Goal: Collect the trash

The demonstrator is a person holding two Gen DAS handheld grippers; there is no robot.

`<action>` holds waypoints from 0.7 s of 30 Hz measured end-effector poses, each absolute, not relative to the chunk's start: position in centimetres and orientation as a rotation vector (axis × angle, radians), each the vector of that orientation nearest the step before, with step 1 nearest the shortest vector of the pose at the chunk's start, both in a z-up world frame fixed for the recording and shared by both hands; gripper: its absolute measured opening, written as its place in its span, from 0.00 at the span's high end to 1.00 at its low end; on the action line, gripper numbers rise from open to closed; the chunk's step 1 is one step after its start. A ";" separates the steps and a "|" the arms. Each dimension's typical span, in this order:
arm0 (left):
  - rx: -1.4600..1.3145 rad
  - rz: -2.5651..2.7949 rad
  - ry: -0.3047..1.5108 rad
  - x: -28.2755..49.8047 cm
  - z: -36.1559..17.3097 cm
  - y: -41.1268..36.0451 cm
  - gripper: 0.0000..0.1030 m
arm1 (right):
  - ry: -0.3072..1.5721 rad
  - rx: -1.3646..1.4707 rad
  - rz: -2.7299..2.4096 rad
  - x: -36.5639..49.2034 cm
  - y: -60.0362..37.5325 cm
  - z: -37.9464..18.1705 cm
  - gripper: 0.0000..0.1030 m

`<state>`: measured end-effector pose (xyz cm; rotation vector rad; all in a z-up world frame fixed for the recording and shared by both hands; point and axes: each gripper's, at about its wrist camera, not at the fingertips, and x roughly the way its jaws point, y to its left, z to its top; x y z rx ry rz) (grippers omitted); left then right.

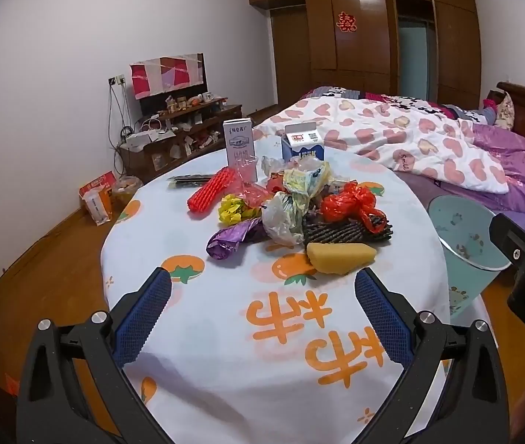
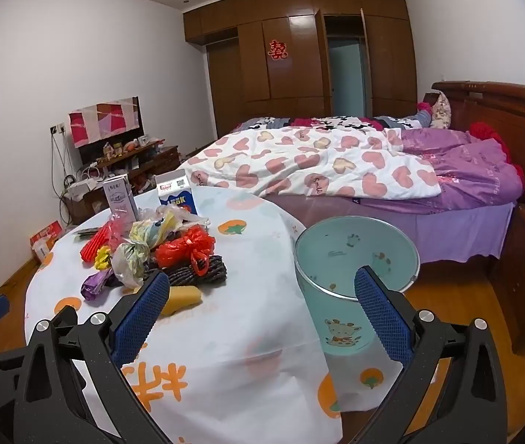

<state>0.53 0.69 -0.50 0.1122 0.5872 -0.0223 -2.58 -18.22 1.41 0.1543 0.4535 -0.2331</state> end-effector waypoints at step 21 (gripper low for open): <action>0.110 -0.020 0.588 0.4 -0.2 0.9 0.05 | 0.465 0.164 -0.226 -2.6 -18.3 1.3 0.04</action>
